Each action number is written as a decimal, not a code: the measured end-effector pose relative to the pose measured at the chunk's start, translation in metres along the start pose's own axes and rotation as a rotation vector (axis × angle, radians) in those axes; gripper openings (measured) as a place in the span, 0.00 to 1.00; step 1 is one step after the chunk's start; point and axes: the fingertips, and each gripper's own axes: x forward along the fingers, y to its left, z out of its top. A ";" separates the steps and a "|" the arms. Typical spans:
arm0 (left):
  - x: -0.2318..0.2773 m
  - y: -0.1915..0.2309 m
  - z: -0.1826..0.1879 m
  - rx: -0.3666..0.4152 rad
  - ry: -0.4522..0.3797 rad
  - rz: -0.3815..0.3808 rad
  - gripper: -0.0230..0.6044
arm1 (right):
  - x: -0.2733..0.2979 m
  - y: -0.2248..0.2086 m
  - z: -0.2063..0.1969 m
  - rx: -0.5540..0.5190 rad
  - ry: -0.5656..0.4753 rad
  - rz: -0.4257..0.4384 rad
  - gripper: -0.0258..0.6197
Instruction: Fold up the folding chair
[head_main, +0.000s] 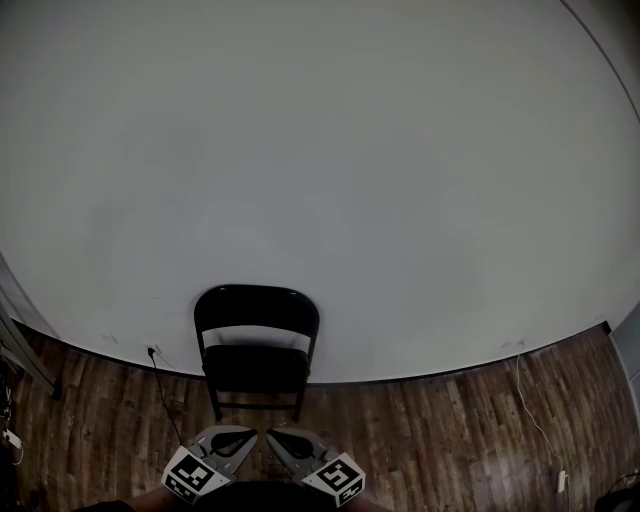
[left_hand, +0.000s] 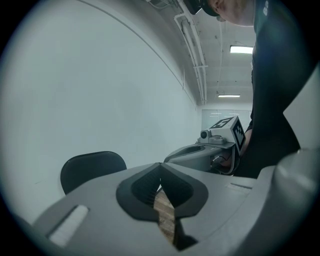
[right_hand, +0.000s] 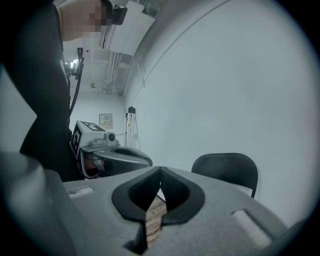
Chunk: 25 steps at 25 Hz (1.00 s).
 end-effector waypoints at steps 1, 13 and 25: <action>0.000 0.000 -0.002 0.002 -0.002 0.001 0.04 | 0.000 0.000 -0.002 -0.001 0.001 -0.001 0.04; 0.001 0.006 -0.005 -0.017 0.025 -0.014 0.04 | 0.009 -0.003 -0.005 -0.008 0.023 -0.014 0.04; -0.007 0.004 -0.005 0.000 0.007 -0.006 0.04 | 0.007 0.004 -0.006 -0.010 0.026 -0.024 0.04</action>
